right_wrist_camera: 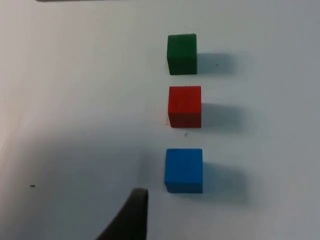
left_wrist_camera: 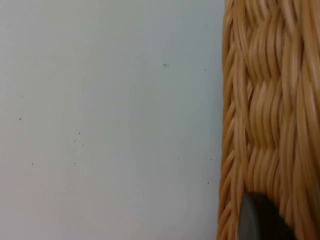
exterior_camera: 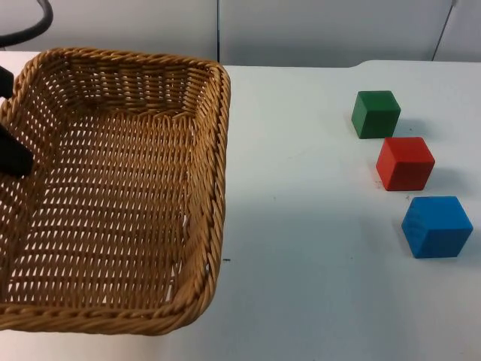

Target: Pick up the basket with the left hand and place the blue cube into the basket with the right hand.

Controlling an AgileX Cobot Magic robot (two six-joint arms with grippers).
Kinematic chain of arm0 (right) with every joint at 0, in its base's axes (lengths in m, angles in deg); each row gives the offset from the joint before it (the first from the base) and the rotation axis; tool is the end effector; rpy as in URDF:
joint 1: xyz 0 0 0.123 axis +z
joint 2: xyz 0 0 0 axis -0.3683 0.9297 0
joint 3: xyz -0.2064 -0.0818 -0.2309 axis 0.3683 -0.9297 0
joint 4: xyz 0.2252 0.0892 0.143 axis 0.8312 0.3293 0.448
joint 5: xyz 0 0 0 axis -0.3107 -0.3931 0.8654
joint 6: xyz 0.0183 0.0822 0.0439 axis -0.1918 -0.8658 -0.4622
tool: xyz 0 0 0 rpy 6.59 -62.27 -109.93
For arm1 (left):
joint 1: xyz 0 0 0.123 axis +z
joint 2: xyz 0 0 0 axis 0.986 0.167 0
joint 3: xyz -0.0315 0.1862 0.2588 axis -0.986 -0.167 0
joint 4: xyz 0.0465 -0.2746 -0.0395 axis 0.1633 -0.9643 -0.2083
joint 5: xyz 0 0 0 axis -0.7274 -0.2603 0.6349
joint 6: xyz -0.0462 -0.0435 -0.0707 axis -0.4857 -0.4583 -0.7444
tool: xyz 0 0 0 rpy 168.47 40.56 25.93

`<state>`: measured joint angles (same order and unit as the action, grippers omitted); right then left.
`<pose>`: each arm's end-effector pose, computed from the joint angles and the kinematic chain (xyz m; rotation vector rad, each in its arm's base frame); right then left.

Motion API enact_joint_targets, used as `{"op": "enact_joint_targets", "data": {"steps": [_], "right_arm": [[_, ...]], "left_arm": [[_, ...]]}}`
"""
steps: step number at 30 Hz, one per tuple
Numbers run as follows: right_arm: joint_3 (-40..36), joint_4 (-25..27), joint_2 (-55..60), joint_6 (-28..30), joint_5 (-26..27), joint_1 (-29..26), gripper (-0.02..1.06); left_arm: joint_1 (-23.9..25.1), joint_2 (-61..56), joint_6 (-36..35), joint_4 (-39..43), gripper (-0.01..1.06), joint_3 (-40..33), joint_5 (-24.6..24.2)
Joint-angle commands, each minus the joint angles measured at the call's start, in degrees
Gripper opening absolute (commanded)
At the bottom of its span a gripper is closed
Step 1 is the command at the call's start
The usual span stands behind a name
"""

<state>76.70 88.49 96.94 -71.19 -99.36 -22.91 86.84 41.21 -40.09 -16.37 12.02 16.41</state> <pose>0.1431 0.0131 0.3579 -0.0856 2.3109 0.1791 0.2862 -0.0216 0.1993 -0.0690 2.6362 -0.8006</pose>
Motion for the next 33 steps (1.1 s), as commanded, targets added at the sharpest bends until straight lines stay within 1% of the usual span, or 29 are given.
{"op": "enact_joint_targets", "data": {"steps": [1, 2, 3, 5, 6, 8, 10, 11, 13, 15, 16, 17, 19, 20, 21, 23, 25, 28, 31, 33], "right_arm": [[0.50, 0.81, 6.36, 0.63, 1.60, -0.21, 1.01], [0.50, 0.81, 6.36, 0.63, 1.60, -0.21, 1.01], [0.50, 1.04, 9.78, -0.58, 2.08, -0.21, 1.01], [0.50, 1.24, 13.93, -1.15, 3.55, 1.23, 1.01], [0.50, 1.24, 13.93, -1.15, 3.55, 1.23, 1.01], [0.50, 0.76, 16.73, -3.78, 6.12, 4.57, 1.01], [0.50, -2.05, 19.47, -8.36, 9.30, 8.96, 1.01], [0.50, -2.05, 19.47, -8.36, 9.30, 8.96, 1.01], [0.50, -7.75, 22.27, -15.44, 11.29, 13.94, 1.01], [0.50, -17.49, 25.65, -26.30, 11.51, 18.23, 1.01], [0.50, -17.49, 25.65, -26.30, 11.51, 18.23, 1.01], [0.50, -24.28, 27.91, -35.06, 11.51, 21.18, 1.01], [0.50, -33.00, 31.25, -44.88, 11.51, 24.14, 1.01], [0.50, -36.03, 32.59, -48.99, 11.51, 25.42, 1.01], [0.50, -36.03, 32.59, -48.99, 11.51, 25.42, 1.01], [0.50, -39.22, 35.79, -53.59, 12.16, 27.15, 1.01], [0.50, -40.55, 38.67, -56.07, 14.23, 27.78, 1.01], [0.50, -40.30, 41.81, -57.07, 16.07, 27.78, 1.01], [0.50, -41.22, 45.94, -58.40, 19.70, 27.78, 1.01], [0.50, -41.88, 47.66, -59.11, 20.69, 27.78, 1.01]], "left_arm": [[0.02, -0.13, 0.12, -1.48, 0.00, -0.05, -0.50], [0.02, -0.13, 0.12, -1.48, 0.00, -0.05, -0.50], [0.02, -0.13, 0.27, -1.48, 0.00, -0.05, -0.20], [0.02, -0.13, 0.89, -1.48, 0.00, -0.05, -0.11], [0.02, -0.13, 0.89, -1.48, 0.00, -0.05, -0.11], [0.02, -0.13, 1.12, -1.48, 0.00, -0.05, 0.03], [0.02, -0.13, 1.12, -1.48, 0.00, -0.05, 0.15], [0.02, -0.13, 1.12, -1.48, 0.00, -0.05, 0.15], [0.02, -0.13, 1.42, -1.48, 0.00, -0.05, 0.23], [0.02, -0.13, 1.54, -1.48, 0.00, -0.05, 0.23], [0.02, -0.13, 1.54, -1.48, 0.00, -0.05, 0.23], [0.02, -0.13, 1.54, -1.48, 0.00, -0.05, 0.23], [0.02, -0.13, 1.54, -1.48, 0.00, -0.05, 0.23], [0.02, -0.13, 1.54, -1.48, 0.00, -0.05, 0.23], [0.02, -0.13, 1.54, -1.48, 0.00, -0.05, 0.23], [0.02, -0.13, 1.54, -1.48, 0.00, -0.05, 0.23], [0.02, -0.13, 1.86, -1.48, 0.00, -0.05, 0.26], [0.02, -0.13, 2.25, -1.48, 0.00, -0.05, 0.26], [0.02, -0.13, 2.38, -1.48, 0.00, -0.05, 0.15], [0.02, -0.13, 2.37, -1.37, 0.00, -0.05, 0.15]]}}
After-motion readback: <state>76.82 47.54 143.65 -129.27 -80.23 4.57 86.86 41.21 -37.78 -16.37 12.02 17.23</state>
